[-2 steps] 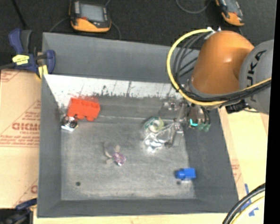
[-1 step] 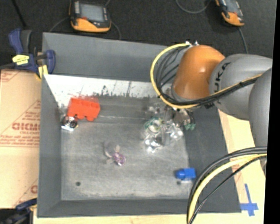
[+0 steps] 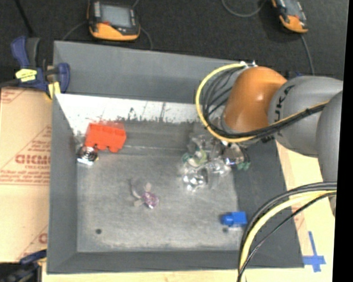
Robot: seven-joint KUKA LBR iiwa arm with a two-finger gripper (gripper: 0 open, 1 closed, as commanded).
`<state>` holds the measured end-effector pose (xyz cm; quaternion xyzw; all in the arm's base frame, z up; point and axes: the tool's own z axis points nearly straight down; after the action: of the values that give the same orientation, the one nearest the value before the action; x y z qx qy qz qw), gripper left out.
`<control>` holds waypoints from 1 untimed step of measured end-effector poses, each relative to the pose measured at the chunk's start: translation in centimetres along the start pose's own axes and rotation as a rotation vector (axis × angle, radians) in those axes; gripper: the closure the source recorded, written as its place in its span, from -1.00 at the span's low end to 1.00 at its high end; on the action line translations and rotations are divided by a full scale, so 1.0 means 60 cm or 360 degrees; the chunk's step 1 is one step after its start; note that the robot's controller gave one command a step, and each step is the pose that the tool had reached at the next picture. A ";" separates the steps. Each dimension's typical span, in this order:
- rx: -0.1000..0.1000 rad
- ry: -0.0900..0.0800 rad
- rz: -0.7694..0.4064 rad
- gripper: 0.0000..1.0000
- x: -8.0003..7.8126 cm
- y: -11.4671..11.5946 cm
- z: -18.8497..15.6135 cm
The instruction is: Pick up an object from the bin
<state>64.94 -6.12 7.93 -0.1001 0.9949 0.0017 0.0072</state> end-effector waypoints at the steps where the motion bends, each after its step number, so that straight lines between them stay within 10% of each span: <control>1: 0.0010 -0.0005 -0.0002 1.00 -0.003 -0.004 -0.009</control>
Offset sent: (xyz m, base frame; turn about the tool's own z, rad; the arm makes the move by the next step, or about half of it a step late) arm 0.0000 0.0000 0.0000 0.0000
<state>65.18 -6.35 8.47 -0.1007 0.9949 -0.0012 0.0089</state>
